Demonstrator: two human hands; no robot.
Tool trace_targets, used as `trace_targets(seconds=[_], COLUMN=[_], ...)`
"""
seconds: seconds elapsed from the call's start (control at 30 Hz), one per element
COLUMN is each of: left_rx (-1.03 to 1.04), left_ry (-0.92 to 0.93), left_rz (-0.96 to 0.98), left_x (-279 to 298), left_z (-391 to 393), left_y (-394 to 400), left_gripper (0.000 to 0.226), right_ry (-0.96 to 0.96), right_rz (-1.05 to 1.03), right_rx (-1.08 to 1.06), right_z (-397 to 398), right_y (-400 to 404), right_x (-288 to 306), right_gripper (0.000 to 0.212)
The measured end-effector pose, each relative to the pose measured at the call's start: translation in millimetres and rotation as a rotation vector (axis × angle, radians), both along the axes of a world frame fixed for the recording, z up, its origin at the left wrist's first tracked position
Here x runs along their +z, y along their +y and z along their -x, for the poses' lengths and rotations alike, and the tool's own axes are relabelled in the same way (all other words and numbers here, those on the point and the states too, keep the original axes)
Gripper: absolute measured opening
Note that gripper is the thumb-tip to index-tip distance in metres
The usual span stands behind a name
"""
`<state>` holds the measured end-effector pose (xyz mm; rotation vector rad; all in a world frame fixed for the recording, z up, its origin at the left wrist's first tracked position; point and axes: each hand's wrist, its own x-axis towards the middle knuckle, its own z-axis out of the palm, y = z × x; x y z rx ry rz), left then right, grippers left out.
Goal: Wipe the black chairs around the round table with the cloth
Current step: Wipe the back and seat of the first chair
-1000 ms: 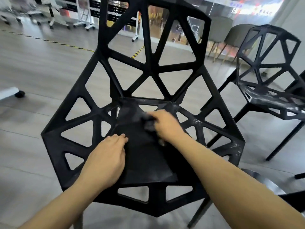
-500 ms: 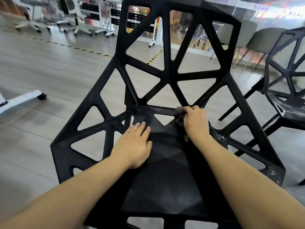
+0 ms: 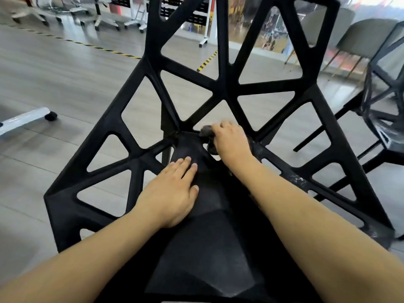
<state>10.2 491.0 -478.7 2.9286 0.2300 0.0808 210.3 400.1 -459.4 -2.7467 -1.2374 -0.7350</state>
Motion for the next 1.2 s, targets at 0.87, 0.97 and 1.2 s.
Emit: trace_targets(seconds=[0.87, 0.97, 1.2], left_rx=[-0.002, -0.001, 0.008], left_ry=[0.022, 0.02, 0.02], left_rz=[-0.022, -0.02, -0.006], left_x=[-2.3, -0.5, -1.7], left_z=[-0.1, -1.6, 0.0], left_y=[2.6, 1.3, 4.0], left_gripper=[0.063, 0.063, 0.069], right_ry=[0.256, 0.235, -0.02], right_rz=[0.313, 0.225, 0.314], right_rx=[-0.339, -0.243, -0.309], right_z=[15.6, 39.7, -3.2], right_y=[-41.5, -60.1, -43.8], right_x=[41.9, 28.6, 18.3], right_gripper=[0.025, 0.022, 0.026])
